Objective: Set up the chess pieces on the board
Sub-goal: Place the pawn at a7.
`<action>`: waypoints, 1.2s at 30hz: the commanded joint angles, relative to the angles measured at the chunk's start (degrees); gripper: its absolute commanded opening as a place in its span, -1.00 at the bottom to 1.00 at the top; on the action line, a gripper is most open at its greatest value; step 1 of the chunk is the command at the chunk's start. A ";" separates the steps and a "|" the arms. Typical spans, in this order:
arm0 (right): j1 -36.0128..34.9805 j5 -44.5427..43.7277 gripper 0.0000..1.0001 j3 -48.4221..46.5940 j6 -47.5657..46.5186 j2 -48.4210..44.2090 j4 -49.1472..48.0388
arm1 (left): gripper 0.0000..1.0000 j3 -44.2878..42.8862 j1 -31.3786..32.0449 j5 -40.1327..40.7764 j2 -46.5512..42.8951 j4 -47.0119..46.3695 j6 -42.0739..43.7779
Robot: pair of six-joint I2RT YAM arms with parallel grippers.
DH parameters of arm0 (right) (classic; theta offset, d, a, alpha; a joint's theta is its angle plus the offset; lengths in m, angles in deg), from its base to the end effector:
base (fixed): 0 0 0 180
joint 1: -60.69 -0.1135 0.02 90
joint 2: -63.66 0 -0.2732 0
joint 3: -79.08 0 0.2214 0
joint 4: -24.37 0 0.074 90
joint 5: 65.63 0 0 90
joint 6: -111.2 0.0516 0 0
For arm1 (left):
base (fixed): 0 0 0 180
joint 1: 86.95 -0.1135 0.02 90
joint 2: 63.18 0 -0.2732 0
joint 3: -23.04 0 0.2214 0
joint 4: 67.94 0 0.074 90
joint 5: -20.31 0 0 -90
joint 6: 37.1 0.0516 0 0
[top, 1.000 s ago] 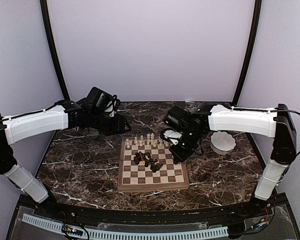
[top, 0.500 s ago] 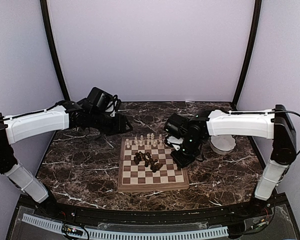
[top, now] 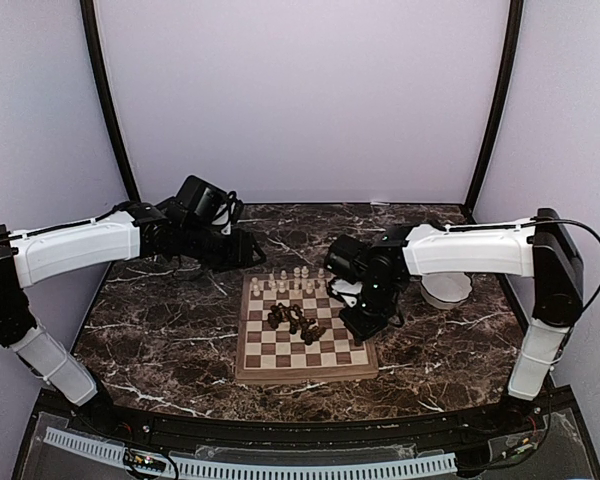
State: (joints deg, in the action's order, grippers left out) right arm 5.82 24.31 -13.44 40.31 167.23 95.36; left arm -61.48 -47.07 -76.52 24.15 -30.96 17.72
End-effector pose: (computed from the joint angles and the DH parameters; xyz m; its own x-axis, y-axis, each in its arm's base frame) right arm 0.1835 0.2607 0.2122 -0.8062 -0.5769 -0.1312 -0.5861 0.8090 0.0444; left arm 0.2452 -0.2129 0.2954 -0.8086 -0.0698 -0.5842 0.2947 0.8113 -0.5049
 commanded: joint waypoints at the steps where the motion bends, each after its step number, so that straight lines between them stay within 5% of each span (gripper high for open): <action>1: -0.50 -0.21 -1.00 0.33 -0.69 0.93 -1.28 | 0.07 -0.10 0.00 0.02 0.19 -0.63 0.49; 9: -0.59 -0.21 -0.99 0.07 -0.93 1.98 -2.00 | 0.07 -0.46 0.01 -0.20 0.54 -0.61 0.39; 26: -0.98 -3.75 -0.38 -6.92 -0.97 -0.05 4.80 | 0.08 -1.07 0.02 0.01 -0.42 2.31 1.43; 36: -0.68 -2.94 -0.34 -10.88 -2.83 -3.55 0.52 | 0.09 4.20 0.02 -3.36 -5.65 7.96 4.99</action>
State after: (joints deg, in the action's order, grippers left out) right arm 5.49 21.29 -23.43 38.58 165.48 98.46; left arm -59.33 -47.07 -77.20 22.23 -27.11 20.34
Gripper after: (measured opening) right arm 0.329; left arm 0.550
